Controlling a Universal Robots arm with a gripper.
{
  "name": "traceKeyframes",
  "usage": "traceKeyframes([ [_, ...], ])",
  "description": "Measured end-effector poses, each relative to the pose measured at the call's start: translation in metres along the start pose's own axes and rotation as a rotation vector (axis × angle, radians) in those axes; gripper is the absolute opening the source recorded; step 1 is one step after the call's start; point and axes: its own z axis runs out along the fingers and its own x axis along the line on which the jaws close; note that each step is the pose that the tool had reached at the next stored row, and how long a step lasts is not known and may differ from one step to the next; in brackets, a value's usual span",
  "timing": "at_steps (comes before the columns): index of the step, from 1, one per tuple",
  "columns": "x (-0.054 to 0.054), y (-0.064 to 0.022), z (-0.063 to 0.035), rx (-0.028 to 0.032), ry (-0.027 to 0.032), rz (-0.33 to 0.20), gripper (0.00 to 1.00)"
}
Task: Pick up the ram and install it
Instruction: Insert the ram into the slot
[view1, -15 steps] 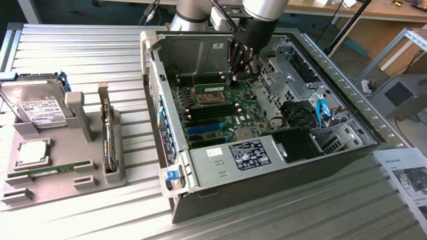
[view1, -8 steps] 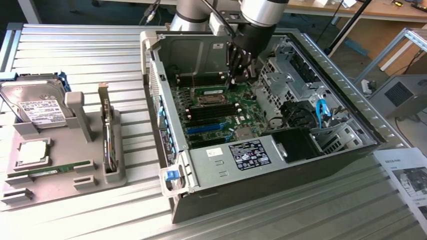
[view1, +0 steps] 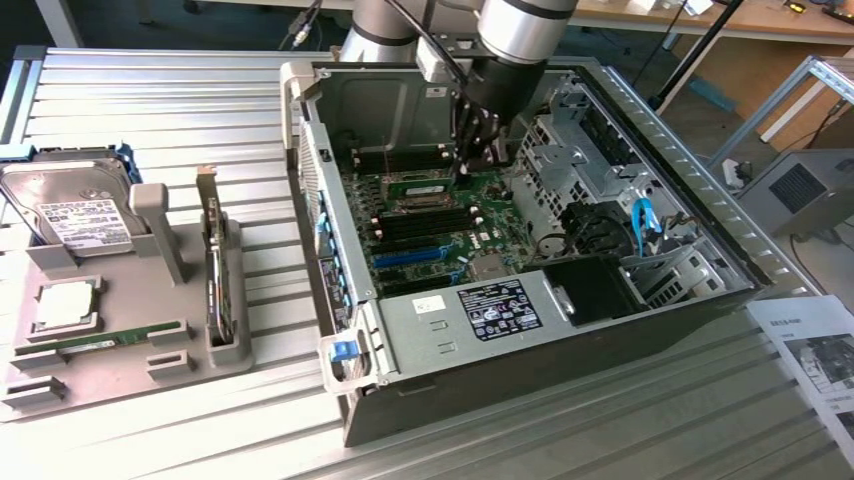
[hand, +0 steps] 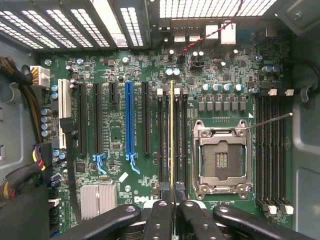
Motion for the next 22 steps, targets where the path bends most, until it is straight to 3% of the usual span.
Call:
traceKeyframes([
  [7, -0.0001, -0.0002, 0.0057, 0.0000, 0.0000, 0.000, 0.12],
  [22, 0.0017, -0.0005, 0.0065, 0.0000, 0.0000, 0.000, 0.12],
])
